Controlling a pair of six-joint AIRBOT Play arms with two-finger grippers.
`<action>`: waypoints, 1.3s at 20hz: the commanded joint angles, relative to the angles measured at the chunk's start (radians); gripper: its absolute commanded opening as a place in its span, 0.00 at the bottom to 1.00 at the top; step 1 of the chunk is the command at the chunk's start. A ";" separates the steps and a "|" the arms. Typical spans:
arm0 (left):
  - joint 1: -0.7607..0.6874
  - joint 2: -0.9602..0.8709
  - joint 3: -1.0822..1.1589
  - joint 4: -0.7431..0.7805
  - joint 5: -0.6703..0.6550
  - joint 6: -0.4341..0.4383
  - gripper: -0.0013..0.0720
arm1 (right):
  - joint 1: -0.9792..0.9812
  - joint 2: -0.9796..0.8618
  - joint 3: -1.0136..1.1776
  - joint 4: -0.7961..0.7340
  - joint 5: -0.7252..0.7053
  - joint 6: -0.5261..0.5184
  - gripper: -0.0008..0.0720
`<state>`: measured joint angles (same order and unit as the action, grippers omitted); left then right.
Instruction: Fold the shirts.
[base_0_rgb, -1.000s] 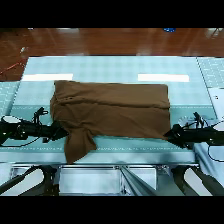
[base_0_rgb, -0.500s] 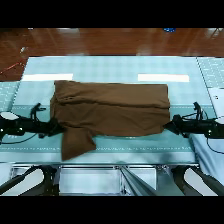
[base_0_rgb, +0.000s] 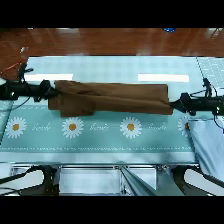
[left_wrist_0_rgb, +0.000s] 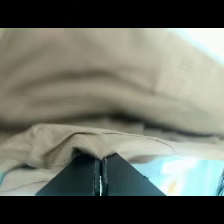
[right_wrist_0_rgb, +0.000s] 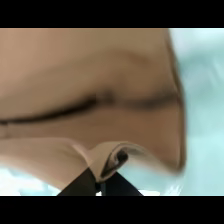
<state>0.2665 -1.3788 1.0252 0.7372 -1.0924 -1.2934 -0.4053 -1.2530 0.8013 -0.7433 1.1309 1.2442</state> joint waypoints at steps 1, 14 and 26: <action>-0.073 -0.187 0.232 -0.019 0.006 -0.080 0.04 | 0.074 -0.142 0.145 0.027 -0.048 -0.008 0.04; -0.098 -0.447 0.475 -0.008 -0.071 -0.181 0.64 | 0.100 -0.346 0.328 0.028 -0.172 0.035 0.49; 0.086 0.127 0.278 0.206 -0.053 -0.048 0.70 | -0.178 -0.073 0.112 -0.127 -0.164 0.083 0.58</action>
<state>0.3649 -1.4586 1.4452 0.9207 -1.2743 -1.4174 -0.5514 -1.3911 1.0519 -0.8860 1.0859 1.3109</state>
